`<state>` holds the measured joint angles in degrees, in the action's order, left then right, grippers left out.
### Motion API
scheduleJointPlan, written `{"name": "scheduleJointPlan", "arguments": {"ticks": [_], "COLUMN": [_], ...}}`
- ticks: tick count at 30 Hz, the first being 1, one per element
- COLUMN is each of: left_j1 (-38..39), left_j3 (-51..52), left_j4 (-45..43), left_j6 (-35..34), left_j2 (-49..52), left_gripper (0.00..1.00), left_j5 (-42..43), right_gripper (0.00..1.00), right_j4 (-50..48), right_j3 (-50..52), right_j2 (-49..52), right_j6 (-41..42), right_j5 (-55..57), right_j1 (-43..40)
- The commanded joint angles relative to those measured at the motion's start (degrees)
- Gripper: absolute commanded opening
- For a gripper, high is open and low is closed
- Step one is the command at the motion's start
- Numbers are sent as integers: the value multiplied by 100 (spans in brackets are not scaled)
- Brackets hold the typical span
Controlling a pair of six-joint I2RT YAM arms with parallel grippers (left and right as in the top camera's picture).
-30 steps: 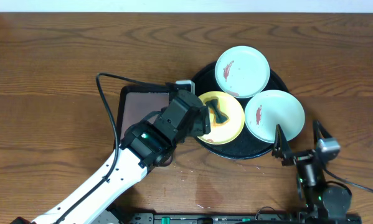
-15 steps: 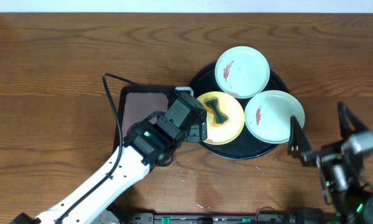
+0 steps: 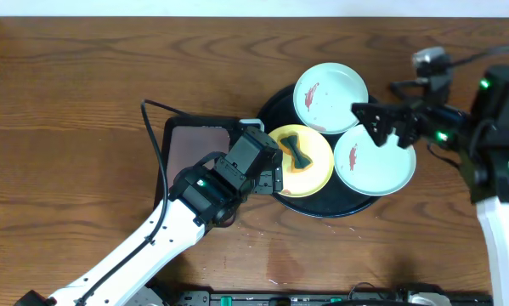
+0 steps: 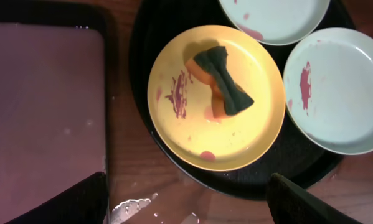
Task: Clean dirty plates on tray and stack at the side
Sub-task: 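Reach the right gripper to the rim of the yellow plate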
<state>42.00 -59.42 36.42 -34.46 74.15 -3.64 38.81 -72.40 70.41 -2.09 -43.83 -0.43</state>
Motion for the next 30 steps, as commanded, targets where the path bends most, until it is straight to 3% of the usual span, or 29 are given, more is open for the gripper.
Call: {"name": "scheduleJointPlan", "arguments": {"ticks": [1,4,8,12,21,30], "left_j1": [-20,-20,-20,-20,-20,-20], "left_j3": [7,7,7,7,7,7], "left_j4": [68,66,57,70,83,83], "left_j6": [57,57,57,57,57,57], "left_j2": [33,33,35,35,35,35], "left_gripper": [82,82,82,82,82,83], "left_j5": [-92,-92,-96,-94,-94,-94], "right_gripper": [90,78,54,38,40,40], "right_j4": [162,455,610,549,413,378], "right_j3": [-203,-293,-308,-308,-308,-308], "right_j2": [343,800,1550,2354,3683,3939], "right_j6": [28,28,37,352,197,92], "right_j5": [1215,2859,3342,3877,4000,4293], "right_j1": [540,1224,1871,2153,2184,2184]}}
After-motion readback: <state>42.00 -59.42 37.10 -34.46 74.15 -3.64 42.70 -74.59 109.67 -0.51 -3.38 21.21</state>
